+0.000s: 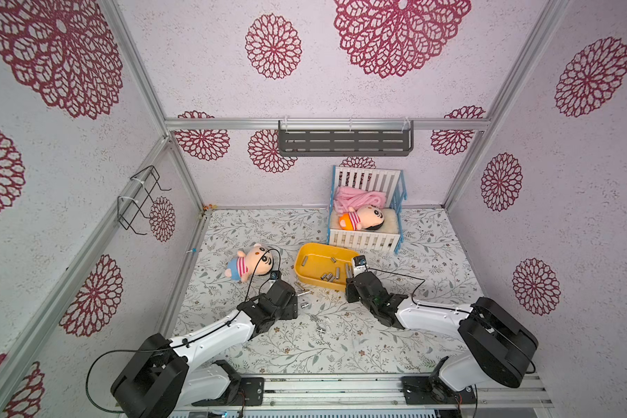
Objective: Put the screws on the desktop into the storage box
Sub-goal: Place the screw in the storage box, then pick up the screw from the center of the board.
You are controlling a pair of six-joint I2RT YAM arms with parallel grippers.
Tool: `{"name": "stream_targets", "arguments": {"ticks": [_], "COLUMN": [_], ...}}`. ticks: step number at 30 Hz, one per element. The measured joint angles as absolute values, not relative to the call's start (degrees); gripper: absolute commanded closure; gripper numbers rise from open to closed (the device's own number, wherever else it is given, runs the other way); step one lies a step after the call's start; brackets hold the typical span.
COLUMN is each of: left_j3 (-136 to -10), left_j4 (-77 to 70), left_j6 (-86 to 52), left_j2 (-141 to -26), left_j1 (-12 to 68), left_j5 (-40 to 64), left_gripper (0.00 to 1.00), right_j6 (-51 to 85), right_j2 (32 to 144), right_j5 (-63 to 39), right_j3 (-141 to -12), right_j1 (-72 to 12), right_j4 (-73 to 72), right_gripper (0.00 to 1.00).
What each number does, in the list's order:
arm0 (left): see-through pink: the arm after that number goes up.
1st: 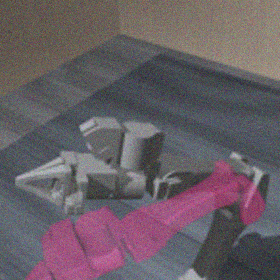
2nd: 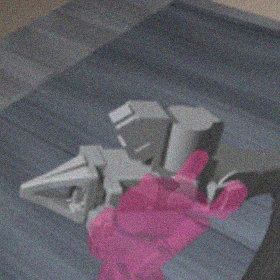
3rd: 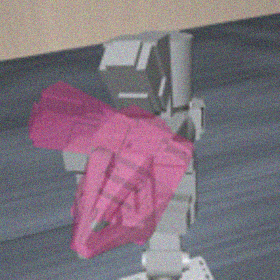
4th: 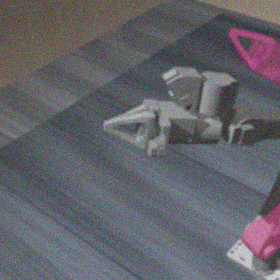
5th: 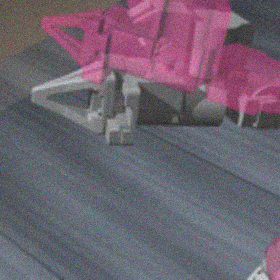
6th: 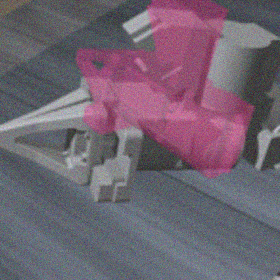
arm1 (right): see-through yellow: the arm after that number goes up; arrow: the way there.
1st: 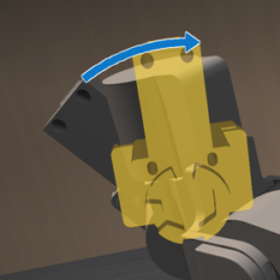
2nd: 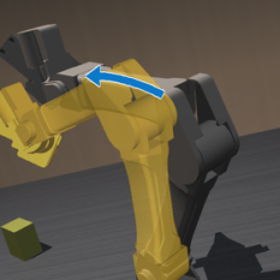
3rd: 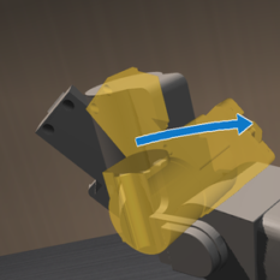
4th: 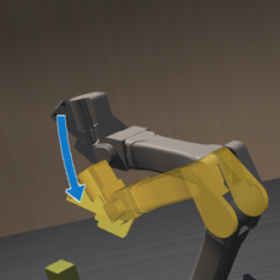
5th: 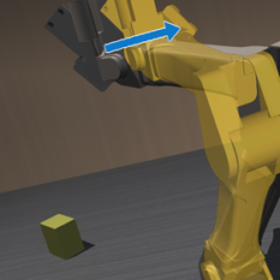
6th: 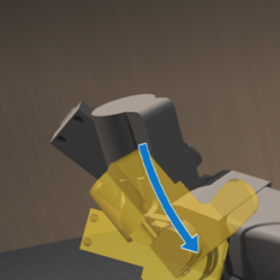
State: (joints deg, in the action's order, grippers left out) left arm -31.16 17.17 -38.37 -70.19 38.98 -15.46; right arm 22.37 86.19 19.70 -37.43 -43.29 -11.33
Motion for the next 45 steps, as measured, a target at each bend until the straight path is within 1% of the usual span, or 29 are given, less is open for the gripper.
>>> {"name": "stream_targets", "arguments": {"ticks": [5,10,13,19,26,29,32,41,45], "left_j3": [-31.16,-31.16,-31.20,-31.46,-31.46,-31.33,-30.65,-28.29,-28.12], "left_j4": [17.17,17.19,17.19,17.17,17.23,17.17,17.06,17.26,17.41], "left_j6": [-38.37,-38.37,-38.37,-38.37,-38.37,-38.39,-38.83,-40.05,-40.34], "left_j2": [-70.24,-70.52,-70.52,-70.52,-69.54,-67.33,-64.64,-57.91,-57.08], "left_j1": [38.98,38.98,38.98,39.00,39.03,39.03,39.03,39.03,39.03], "left_j5": [-15.27,-15.22,-15.14,-15.11,-16.10,-17.43,-19.29,-24.36,-25.28], "left_gripper": [0.19,0.19,0.19,0.19,0.19,0.19,0.19,0.17,0.17], "right_j6": [22.79,23.35,23.53,23.33,19.40,17.21,15.79,14.59,13.91], "right_j2": [86.19,86.19,86.19,85.06,73.19,71.83,73.52,86.59,92.03], "right_j5": [19.70,19.73,19.70,19.29,14.37,11.90,10.98,9.28,9.41], "right_j3": [-37.65,-37.89,-37.95,-37.63,-30.02,-29.56,-30.79,-39.20,-43.31], "right_j1": [-43.29,-43.29,-43.29,-43.31,-46.33,-49.01,-52.12,-59.55,-62.78], "right_j4": [-10.94,-10.76,-10.59,-10.74,-17.76,-20.49,-20.88,-14.63,-9.47], "right_gripper": [0.69,0.57,0.55,0.54,0.53,0.54,0.55,0.57,0.63]}}
